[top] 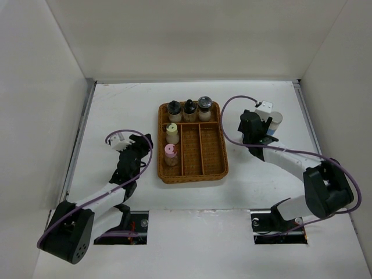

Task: Organize the condiment bottles

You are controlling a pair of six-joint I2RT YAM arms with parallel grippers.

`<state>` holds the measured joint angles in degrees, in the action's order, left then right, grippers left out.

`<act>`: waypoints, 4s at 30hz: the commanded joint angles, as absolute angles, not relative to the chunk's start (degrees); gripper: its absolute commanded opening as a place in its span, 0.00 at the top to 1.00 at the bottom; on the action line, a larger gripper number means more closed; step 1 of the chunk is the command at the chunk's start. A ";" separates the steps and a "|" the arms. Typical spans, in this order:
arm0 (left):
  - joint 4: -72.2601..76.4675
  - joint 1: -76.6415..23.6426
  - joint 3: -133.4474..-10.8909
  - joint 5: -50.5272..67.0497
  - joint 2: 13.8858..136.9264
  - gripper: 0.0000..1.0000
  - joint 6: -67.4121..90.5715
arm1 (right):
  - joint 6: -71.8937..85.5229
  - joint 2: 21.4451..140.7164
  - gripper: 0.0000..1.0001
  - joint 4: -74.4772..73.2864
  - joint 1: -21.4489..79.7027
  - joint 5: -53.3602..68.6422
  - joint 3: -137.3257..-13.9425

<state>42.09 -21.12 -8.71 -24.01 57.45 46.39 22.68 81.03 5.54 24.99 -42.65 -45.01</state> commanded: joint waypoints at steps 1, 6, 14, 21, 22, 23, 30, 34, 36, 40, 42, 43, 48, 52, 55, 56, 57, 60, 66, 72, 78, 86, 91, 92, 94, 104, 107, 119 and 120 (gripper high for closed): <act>46.32 -20.96 -9.05 -23.38 58.01 0.45 47.11 | 21.28 78.15 0.51 11.77 25.26 -44.46 -46.58; 46.32 -19.91 -8.70 -23.38 57.48 0.45 47.11 | 17.67 69.45 0.55 12.48 30.96 -48.69 -47.10; 46.32 -19.29 -8.70 -22.94 58.09 0.45 47.55 | 15.20 70.03 0.55 19.59 43.01 -38.52 -53.60; 46.32 -18.94 -8.53 -22.59 57.83 0.45 47.72 | 15.12 83.75 0.55 22.50 47.59 -31.83 -63.01; 46.32 -18.94 -8.53 -22.24 58.01 0.45 47.90 | 15.03 84.98 0.54 22.33 48.03 -31.03 -63.97; 46.32 -18.85 -8.61 -21.89 58.18 0.45 48.07 | 14.94 85.95 0.54 22.24 48.47 -30.59 -64.68; 46.32 -18.41 -8.53 -21.27 58.36 0.45 48.60 | 14.15 92.80 0.54 22.76 49.00 -30.50 -67.59; 46.32 -18.24 -8.53 -20.92 58.10 0.45 48.60 | 13.18 96.58 0.54 22.85 49.00 -32.25 -68.11; 46.32 -18.15 -8.44 -20.92 58.01 0.45 48.69 | 12.48 97.90 0.54 22.68 49.17 -33.13 -68.64; 46.49 -18.15 -8.53 -20.74 58.45 0.45 48.87 | 10.72 100.19 0.50 22.50 49.17 -33.49 -69.17; 46.49 -18.15 -8.44 -20.74 58.27 0.45 48.87 | 11.34 101.16 0.46 22.59 49.17 -33.31 -69.00; 46.49 -18.06 -8.44 -20.74 58.27 0.45 48.87 | 11.77 101.34 0.44 22.50 49.17 -33.22 -68.91; 46.76 -18.23 -8.61 -20.39 59.15 0.45 49.48 | 12.22 100.81 0.32 22.41 49.70 -33.31 -68.82; 46.76 -18.06 -8.44 -20.48 58.89 0.45 49.40 | 12.57 98.36 0.19 22.15 49.88 -33.84 -68.64; 46.76 -18.15 -8.61 -20.39 59.15 0.45 49.39 | 12.57 94.49 0.13 22.41 49.96 -34.45 -67.15; 46.76 -18.15 -8.61 -20.39 58.89 0.45 49.22 | 12.66 92.48 0.11 22.67 49.96 -34.37 -66.19; 46.76 -18.15 -8.61 -20.56 58.71 0.45 49.13 | 12.74 91.07 0.10 22.68 49.96 -34.37 -65.57; 46.49 -18.15 -8.53 -21.00 58.53 0.45 49.04 | 13.27 85.45 0.15 21.98 47.43 -35.33 -62.77; 46.67 -18.15 -8.53 -21.00 59.24 0.45 49.22 | 17.48 74.28 0.74 13.82 35.66 -45.94 -56.08; 46.85 -17.80 -7.38 -22.50 57.31 0.46 49.66 | 17.85 72.25 0.35 4.48 24.93 -57.20 -55.73; 46.67 -18.06 -7.38 -22.50 57.48 0.46 50.19 | 18.28 74.53 0.08 4.31 17.37 -55.12 -52.82; 46.32 -17.97 -7.38 -22.50 57.39 0.45 50.27 | 21.27 79.35 0.04 0.98 11.30 -44.32 -53.78; 46.32 -17.80 -7.47 -21.97 57.57 0.45 50.62 | 22.59 82.17 0.04 0.79 9.62 -41.40 -53.96; 46.23 -17.71 -7.47 -21.97 57.48 0.45 50.63 | 22.33 82.96 0.04 1.23 9.62 -40.09 -54.23; 46.23 -17.71 -7.56 -21.97 57.65 0.45 50.63 | 22.24 84.37 0.05 1.14 9.27 -38.15 -54.93; 46.49 -17.53 -7.73 -21.62 58.45 0.45 50.63 | 21.80 85.61 0.45 3.69 8.13 -37.44 -54.41; 46.32 -17.36 -7.65 -21.62 57.83 0.45 50.54 | 21.80 81.75 0.51 4.04 9.96 -38.49 -52.83; 45.88 -16.39 -7.82 -21.62 58.62 0.44 50.63 | 16.35 61.62 0.52 -0.97 39.30 -38.16 -51.50; 45.79 -16.39 -7.91 -21.62 58.97 0.43 50.63 | 16.17 60.74 0.52 -0.62 41.85 -36.84 -51.42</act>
<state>43.57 -16.88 -7.77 -21.82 58.37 50.00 17.72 63.75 -3.03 37.21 -38.28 -50.09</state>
